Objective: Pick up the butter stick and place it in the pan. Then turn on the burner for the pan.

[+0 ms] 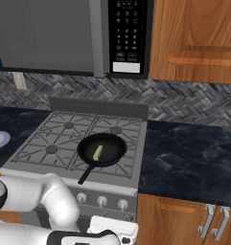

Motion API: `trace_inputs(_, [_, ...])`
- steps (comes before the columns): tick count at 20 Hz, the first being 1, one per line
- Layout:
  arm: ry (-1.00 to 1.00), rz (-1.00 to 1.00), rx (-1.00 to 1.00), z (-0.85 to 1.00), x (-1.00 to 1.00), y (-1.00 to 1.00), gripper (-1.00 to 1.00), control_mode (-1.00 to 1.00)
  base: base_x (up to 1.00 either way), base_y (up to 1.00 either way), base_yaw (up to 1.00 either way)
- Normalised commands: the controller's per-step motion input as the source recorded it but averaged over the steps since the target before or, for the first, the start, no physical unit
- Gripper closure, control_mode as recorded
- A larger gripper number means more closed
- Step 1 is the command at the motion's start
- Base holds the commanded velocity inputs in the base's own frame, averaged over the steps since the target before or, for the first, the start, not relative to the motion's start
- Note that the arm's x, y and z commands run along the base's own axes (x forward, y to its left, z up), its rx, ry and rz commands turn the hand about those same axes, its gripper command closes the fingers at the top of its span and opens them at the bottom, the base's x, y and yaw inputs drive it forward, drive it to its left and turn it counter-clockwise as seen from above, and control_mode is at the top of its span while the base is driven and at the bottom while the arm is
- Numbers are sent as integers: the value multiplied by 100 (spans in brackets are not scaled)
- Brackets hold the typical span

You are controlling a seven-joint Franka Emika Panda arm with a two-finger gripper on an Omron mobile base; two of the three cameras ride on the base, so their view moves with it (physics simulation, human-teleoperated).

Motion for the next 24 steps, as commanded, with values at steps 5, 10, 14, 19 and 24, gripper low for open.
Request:
trace_inputs(5, [0, -2, 0, -1, 9, 10, -100, -100, 0, 0, 0])
trace_inputs(10, [0, 0, 0, -6, 14, 4, -100, -100, 0, 0, 0])
trace_inputs(14, [-1, 0, 0, -12, 6, 0, -100, -100, 0, 0, 0])
trace_inputs(19, [-3, 0, 0, -20, 0, 0, -100, -100, 0, 0, 0])
trace_inputs(24, [-4, 0, 0, -24, 0, 0, -100, -100, 0, 0, 0])
